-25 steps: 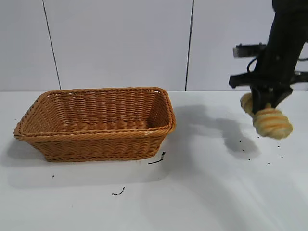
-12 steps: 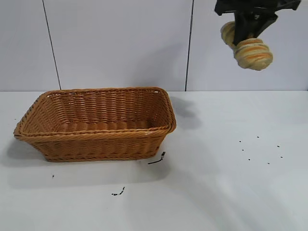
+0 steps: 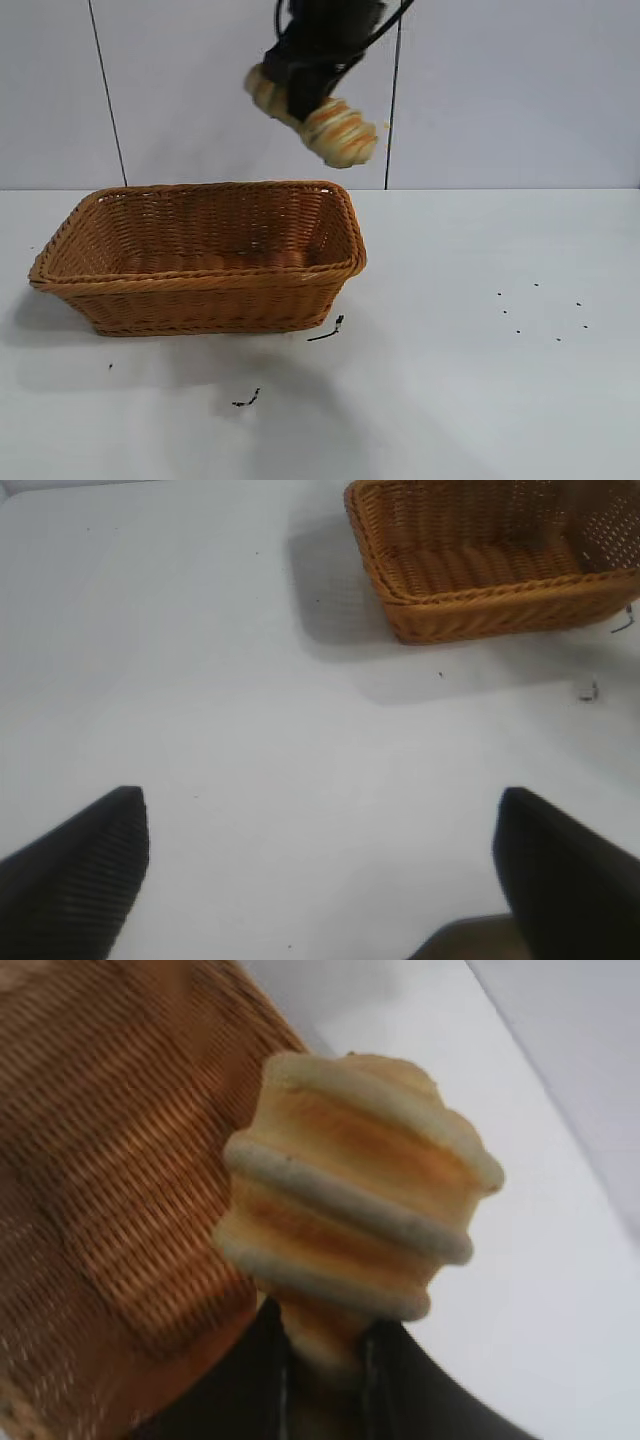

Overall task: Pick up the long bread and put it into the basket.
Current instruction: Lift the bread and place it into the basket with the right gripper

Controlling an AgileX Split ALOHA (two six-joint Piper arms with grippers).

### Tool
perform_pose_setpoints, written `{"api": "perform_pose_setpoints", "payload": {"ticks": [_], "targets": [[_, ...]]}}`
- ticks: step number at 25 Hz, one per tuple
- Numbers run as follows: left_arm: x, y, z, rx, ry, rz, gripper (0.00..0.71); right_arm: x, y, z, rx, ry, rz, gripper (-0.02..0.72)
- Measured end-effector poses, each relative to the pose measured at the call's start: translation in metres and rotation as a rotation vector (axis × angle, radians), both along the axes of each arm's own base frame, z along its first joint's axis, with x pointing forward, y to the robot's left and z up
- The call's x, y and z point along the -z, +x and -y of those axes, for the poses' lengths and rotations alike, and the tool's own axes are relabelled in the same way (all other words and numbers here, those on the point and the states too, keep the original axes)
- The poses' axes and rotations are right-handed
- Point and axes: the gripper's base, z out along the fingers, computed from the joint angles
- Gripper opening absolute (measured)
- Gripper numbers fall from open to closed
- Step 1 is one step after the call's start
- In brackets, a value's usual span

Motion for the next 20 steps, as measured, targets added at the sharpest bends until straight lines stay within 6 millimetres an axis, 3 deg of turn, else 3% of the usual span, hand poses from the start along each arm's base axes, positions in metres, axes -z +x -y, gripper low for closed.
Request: {"api": "perform_pose_setpoints", "payload": {"ticks": [5,14,16,19,20], "targets": [[0.000,0.000,0.000,0.000,0.000,0.000,0.696,0.040,0.010,-0.007,-0.049,-0.034,0.012,0.093],[0.000,0.000,0.000,0.000,0.000,0.000,0.696,0.063,0.013,-0.011,-0.023,-0.020,-0.020,0.118],[0.000,0.000,0.000,0.000,0.000,0.000,0.696,0.063,0.013,-0.011,-0.020,-0.012,-0.015,0.223],[0.000,0.000,0.000,0.000,0.000,0.000,0.696,0.062,0.014,-0.012,-0.011,0.002,-0.006,0.494],[0.000,0.000,0.000,0.000,0.000,0.000,0.696,0.062,0.014,-0.012,-0.009,0.003,-0.007,0.547]]}}
